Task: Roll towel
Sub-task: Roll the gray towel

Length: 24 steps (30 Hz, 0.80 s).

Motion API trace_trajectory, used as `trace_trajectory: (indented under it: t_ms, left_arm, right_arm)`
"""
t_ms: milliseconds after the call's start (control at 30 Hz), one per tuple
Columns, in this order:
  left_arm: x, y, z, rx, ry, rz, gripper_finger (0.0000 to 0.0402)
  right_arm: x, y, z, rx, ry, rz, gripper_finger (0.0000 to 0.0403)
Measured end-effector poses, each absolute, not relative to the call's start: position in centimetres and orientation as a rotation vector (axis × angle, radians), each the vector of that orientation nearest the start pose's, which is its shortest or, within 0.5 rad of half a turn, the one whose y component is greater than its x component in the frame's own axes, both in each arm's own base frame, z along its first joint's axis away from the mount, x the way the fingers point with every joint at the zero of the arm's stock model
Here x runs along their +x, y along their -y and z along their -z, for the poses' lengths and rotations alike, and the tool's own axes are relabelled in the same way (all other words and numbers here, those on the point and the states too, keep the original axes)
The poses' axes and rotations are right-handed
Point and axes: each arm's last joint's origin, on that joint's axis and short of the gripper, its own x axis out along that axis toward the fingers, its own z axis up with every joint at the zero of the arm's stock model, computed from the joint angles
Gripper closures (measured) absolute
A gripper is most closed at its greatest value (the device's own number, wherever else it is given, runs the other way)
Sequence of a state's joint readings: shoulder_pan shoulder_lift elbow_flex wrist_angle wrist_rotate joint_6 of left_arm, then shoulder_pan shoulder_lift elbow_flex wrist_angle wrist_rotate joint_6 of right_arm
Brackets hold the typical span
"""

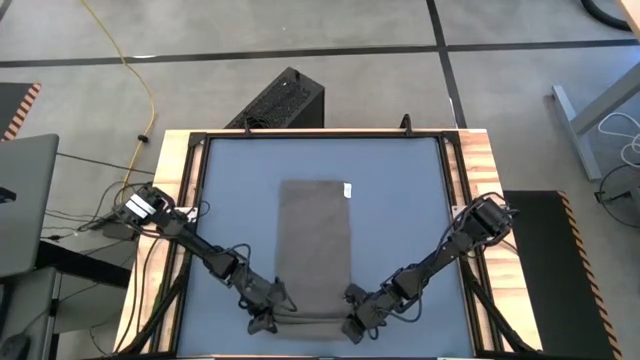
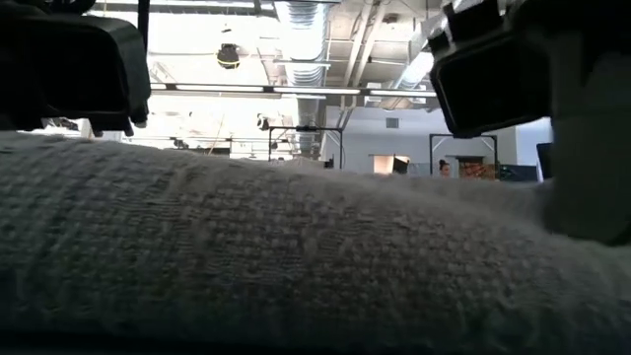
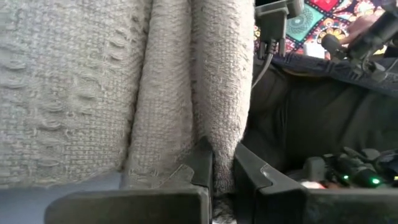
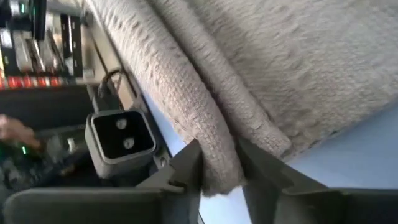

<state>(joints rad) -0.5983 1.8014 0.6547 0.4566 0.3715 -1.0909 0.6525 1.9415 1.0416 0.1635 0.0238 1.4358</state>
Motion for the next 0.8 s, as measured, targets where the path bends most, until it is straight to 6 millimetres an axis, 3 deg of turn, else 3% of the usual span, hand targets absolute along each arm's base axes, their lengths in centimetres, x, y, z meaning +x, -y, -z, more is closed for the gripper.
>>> trace_trajectory:
  t_ms: [267,500,667,800]
  left_arm:
    - [24.9,18.1,-10.1,-0.900,-1.160,0.434,0.0390]
    - [25.2,17.7,-10.1,-0.962,-1.175,0.416,0.0390]
    - [25.7,17.2,-10.2,-1.021,-1.164,0.409,0.0390]
    - [25.8,17.1,-10.3,-1.038,-1.164,0.406,0.0390]
  right_arm:
    - [29.4,-24.4,-14.2,0.947,-0.974,-0.069,0.0221]
    - [26.9,-25.5,-17.5,0.669,-0.748,-0.032,0.0218]
    - [28.1,-27.9,-20.5,0.311,-0.625,-0.115,0.0222]
    - [30.3,-29.0,-20.5,0.090,-0.770,-0.046,0.0226]
